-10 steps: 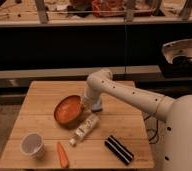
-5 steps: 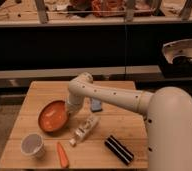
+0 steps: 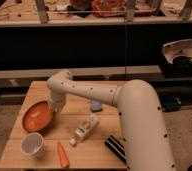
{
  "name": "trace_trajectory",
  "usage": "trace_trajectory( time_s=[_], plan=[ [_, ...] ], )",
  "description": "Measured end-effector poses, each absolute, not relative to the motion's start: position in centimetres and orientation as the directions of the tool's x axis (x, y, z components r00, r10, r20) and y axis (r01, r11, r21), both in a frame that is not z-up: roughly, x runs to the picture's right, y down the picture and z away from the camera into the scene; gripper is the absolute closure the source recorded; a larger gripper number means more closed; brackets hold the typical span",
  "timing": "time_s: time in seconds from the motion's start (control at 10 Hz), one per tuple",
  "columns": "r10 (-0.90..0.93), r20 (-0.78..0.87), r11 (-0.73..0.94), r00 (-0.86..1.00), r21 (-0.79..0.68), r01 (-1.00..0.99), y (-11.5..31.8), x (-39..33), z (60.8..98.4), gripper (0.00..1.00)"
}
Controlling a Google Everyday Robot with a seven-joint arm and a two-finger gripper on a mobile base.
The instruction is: Drag the ceramic bowl in a circle
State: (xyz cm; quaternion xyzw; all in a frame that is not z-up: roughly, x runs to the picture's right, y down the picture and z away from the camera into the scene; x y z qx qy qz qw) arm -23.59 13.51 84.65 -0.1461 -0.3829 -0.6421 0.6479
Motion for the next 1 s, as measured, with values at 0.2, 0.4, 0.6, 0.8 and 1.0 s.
trace_trajectory(
  time_s=[0.2, 0.4, 0.6, 0.8, 1.0],
  plan=[
    [-0.729, 0.678, 0.155, -0.092, 0.294, 0.943, 11.5, -22.8, 85.0, 1.0],
    [-0.731, 0.681, 0.199, -0.041, 0.27, 0.942, 10.2, -19.8, 85.5, 1.0],
    [-0.728, 0.685, 0.262, 0.033, 0.234, 0.936, 9.4, -15.1, 85.9, 1.0],
    [-0.722, 0.681, 0.336, 0.12, 0.194, 0.922, 9.2, -9.6, 86.1, 1.0],
    [-0.714, 0.675, 0.394, 0.187, 0.166, 0.904, 9.5, -5.4, 85.7, 1.0]
  ],
)
